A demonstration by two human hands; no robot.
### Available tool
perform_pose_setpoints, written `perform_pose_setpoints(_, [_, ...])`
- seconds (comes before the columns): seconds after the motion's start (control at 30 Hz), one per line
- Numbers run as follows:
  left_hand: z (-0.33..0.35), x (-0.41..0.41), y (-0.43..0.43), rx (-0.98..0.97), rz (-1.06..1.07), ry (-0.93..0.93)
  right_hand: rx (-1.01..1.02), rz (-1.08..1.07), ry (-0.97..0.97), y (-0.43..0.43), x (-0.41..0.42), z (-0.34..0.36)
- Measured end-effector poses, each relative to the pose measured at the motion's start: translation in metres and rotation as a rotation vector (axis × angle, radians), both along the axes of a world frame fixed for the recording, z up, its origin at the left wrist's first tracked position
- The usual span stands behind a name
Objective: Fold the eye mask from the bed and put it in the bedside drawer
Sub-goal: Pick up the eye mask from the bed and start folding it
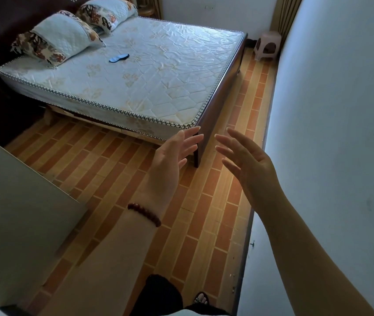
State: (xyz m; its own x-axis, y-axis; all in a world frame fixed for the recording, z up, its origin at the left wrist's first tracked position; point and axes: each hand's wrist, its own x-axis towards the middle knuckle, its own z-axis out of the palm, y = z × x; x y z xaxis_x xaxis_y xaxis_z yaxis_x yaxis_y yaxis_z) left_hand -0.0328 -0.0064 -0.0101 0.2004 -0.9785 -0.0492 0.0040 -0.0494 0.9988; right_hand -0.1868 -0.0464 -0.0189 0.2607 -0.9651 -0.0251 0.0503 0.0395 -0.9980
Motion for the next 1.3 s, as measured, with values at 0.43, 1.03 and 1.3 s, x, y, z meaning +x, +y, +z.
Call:
perform_pose_setpoints(0.43, [-0.008,0.037,-0.074,0.026,0.015,0.023,0.031,-0.030,-0.013,-0.072,0.037,-0.010])
perform_pose_setpoints(1.03, [-0.002,0.178,-0.206,0.009,0.192,0.059,0.062,0.067,-0.087,-0.214,0.182,0.003])
perform_pose_setpoints(1.3, [-0.004,0.223,-0.254,0.026,0.285,0.058,0.129,0.142,-0.115,-0.280,0.235,0.001])
